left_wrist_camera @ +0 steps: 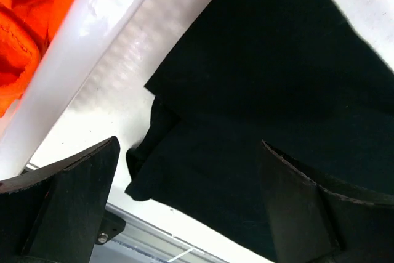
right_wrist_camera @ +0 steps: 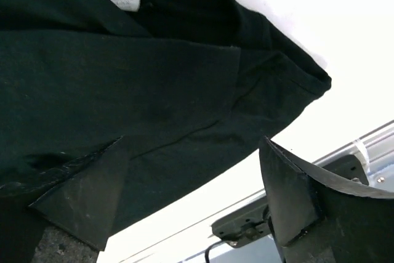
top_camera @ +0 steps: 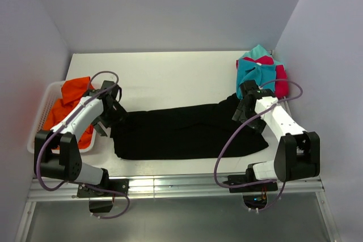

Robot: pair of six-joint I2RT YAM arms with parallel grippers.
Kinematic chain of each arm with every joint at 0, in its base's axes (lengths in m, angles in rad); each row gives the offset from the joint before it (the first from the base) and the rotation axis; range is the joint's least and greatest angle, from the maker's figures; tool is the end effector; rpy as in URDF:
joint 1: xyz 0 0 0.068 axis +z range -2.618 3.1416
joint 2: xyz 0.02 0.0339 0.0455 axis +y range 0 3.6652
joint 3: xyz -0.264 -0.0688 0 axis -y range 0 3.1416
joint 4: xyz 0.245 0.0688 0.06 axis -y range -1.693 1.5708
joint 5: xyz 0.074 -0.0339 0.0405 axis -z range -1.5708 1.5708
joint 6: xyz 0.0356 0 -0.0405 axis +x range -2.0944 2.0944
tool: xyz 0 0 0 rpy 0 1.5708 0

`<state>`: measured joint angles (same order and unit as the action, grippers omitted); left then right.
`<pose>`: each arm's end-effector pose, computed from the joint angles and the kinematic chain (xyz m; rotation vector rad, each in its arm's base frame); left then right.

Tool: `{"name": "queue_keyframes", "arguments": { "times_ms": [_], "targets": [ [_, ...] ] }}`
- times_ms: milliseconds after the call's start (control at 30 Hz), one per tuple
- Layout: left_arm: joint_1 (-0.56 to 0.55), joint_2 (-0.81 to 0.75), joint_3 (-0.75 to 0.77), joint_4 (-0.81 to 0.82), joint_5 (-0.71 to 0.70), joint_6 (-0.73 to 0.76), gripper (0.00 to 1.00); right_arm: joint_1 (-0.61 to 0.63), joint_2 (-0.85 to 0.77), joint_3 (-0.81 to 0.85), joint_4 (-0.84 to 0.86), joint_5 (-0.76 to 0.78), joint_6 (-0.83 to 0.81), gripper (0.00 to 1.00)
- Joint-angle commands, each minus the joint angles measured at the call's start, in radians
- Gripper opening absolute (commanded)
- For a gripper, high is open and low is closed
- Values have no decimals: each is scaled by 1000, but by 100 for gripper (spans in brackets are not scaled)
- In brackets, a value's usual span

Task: Fold and stack the t-shirts
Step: Fold the tshirt

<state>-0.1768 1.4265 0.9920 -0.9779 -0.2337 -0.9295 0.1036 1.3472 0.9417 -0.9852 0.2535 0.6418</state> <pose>0.2443 -0.0353 0.2188 -1.0835 2.6686 0.1676 0.2294 0.0149 0.2227 0.7955 2.7601 -0.2465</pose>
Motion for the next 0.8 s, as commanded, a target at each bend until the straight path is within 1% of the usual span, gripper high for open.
{"name": "queue_keyframes", "arguments": {
  "times_ms": [0, 233, 400, 433, 500, 533, 567, 633, 667, 733, 767],
  "targets": [
    [-3, -21, 23, 25, -35, -14, 100, -7, -7, 26, 13, 40, 29, 93],
    [-3, 58, 158, 15, -32, 3, 98, -5, 24, 134, -10, 27, 19, 93],
    [-3, 127, 212, 18, -19, 26, 96, -7, 87, 141, 11, 15, 18, 91],
    [-3, 144, 227, 21, -15, 31, 96, -5, 96, 140, 19, 13, 16, 91],
    [-3, 167, 241, 22, -4, 41, 96, -5, 134, 135, 49, 7, 15, 84],
    [-3, 173, 252, 24, -1, 43, 95, -5, 148, 135, 59, 1, 13, 80],
    [-3, 181, 258, 24, 4, 50, 95, -5, 182, 140, 69, -8, 13, 67],
    [-3, 196, 270, 21, 5, 54, 94, -4, 220, 164, 97, -22, -1, 51],
    [-4, 198, 273, 19, 5, 57, 94, -2, 262, 175, 103, -25, -7, 34],
    [-3, 203, 286, 8, 8, 61, 94, 4, 308, 222, 106, -23, -17, 20],
    [-3, 206, 290, 5, 8, 63, 94, 5, 355, 238, 106, -19, -22, 11]
  ]
}}
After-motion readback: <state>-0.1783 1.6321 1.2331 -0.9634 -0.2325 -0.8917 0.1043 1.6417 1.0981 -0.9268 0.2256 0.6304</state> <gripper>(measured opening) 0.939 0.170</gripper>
